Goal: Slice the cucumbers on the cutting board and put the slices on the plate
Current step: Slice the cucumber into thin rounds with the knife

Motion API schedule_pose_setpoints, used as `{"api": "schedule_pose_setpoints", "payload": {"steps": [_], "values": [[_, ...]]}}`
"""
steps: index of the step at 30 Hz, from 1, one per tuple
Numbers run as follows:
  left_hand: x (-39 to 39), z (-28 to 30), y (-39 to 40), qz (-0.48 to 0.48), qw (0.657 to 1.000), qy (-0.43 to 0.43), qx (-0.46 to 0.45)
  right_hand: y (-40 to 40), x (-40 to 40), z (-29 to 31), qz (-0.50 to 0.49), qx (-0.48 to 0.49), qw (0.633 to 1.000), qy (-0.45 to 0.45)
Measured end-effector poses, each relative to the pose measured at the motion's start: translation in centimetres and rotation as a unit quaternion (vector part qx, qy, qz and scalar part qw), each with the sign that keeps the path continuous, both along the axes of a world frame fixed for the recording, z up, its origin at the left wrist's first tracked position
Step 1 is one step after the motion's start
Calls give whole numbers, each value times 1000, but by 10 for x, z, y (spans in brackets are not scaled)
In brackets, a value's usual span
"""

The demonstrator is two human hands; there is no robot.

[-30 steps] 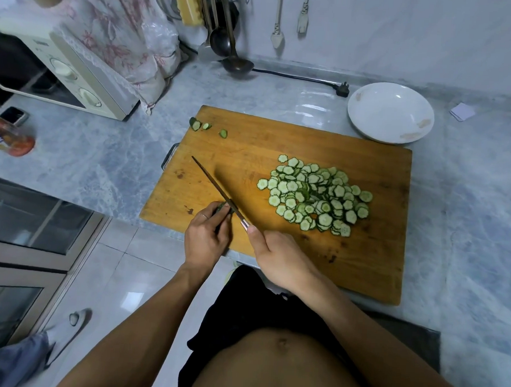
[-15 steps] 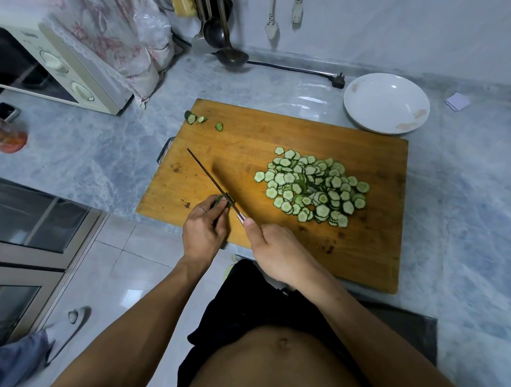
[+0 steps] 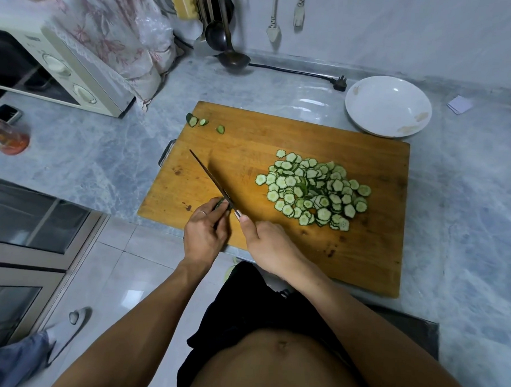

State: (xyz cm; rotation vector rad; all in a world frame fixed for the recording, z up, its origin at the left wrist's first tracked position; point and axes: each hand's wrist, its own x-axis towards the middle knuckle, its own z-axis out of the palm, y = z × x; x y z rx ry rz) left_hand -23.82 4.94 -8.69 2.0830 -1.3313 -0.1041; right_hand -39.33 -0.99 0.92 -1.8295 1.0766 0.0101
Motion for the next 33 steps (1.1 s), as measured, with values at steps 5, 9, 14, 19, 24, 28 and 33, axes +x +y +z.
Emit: {"api": "schedule_pose_setpoints", "payload": {"steps": [5,9,14,19,24,28,33], "values": [[-2,3,2,17,999,28,-16,-3,-2,-1,-4,13,1000,4],[0,4,2,5,999,50,-12,1,-12,4,15,0,1000,0],[4,-2,3,-10,999,37,-10,11,-21,12,30,-29,999,-10],[5,-2,4,-13,999,44,-7,12,-21,15,34,-25,999,-14],[2,3,5,-8,999,53,-11,10,-20,12,26,-14,999,-13],[3,3,4,-8,999,41,-13,7,-18,12,26,-7,999,-17],[2,3,2,-6,999,32,-23,1,-18,19,19,12,1000,1]]}}
